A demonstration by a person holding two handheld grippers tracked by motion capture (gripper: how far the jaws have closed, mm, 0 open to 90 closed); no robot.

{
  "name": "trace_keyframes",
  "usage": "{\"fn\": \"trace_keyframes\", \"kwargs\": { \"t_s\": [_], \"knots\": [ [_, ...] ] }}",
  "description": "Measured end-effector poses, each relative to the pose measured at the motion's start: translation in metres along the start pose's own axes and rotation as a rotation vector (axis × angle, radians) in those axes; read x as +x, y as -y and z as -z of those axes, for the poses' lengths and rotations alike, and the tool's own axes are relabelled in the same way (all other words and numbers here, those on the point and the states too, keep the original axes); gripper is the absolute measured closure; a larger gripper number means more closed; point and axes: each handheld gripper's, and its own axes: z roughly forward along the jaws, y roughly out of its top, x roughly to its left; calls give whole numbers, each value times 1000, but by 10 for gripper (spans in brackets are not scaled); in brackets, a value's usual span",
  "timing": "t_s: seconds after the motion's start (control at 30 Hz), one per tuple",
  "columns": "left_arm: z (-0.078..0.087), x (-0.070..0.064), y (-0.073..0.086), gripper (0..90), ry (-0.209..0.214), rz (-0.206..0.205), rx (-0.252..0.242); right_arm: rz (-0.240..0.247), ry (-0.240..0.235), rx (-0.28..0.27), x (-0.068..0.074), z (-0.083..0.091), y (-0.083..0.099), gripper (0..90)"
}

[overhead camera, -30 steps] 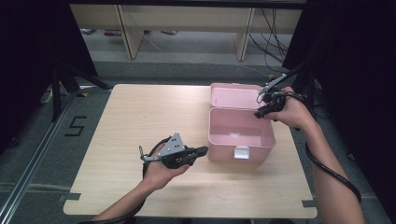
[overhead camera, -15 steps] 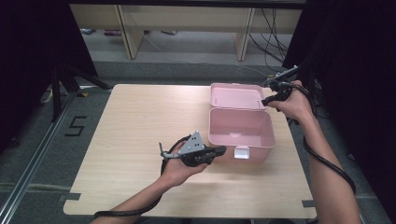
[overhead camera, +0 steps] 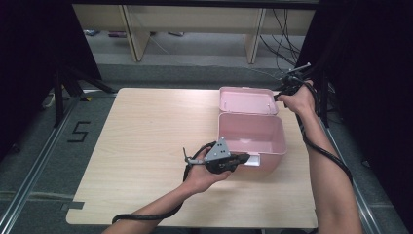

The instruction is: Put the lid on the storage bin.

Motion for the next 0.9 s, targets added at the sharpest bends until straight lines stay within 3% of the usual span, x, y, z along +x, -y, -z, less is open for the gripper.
{"fn": "trace_keyframes", "kwargs": {
  "t_s": [0.2, 0.23, 0.27, 0.33, 0.37, 0.4, 0.47, 0.6, 0.67, 0.7, 0.77, 0.8, 0.83, 0.9],
  "knots": [
    [-10, 0, 2, 893, 9, -23, 12, -17, 11, 4, -4, -11, -3, 724],
    [-12, 0, 3, 893, 8, -26, 16, -43, 6, 7, -3, -12, -3, 714],
    [-14, 1, 5, 893, 6, -21, 18, -24, 11, -8, -6, -14, -4, 707],
    [-16, 0, 8, 893, 6, -20, 20, -72, 9, -6, -6, -17, -3, 701],
    [-17, 0, 9, 893, 6, -22, 19, -55, 21, -14, -8, -19, -3, 701],
    [-18, 0, 11, 894, 6, -22, 23, -87, 8, -7, -7, -21, -3, 701],
    [-19, 1, 12, 893, 4, -37, 38, -89, 15, 0, -9, -24, -3, 701],
    [-23, -1, 13, 893, 0, -25, 21, -87, 24, 5, -12, -30, -3, 701],
    [-24, -1, 13, 893, 1, -30, 27, -120, 21, 19, -11, -34, -3, 703],
    [-25, -1, 13, 893, 4, -28, 17, -91, 30, 8, -13, -35, -3, 705],
    [-24, -1, 13, 893, -1, -27, 26, -137, 24, 21, -12, -38, -4, 710],
    [-24, -1, 13, 893, -2, -28, 27, -112, 23, 12, -14, -40, -5, 715],
    [-24, -1, 13, 893, -2, -28, 27, -138, 24, 20, -12, -41, -6, 720],
    [-25, -1, 13, 894, -2, -28, 24, -123, 29, 23, -14, -44, -7, 745]
  ]
}}
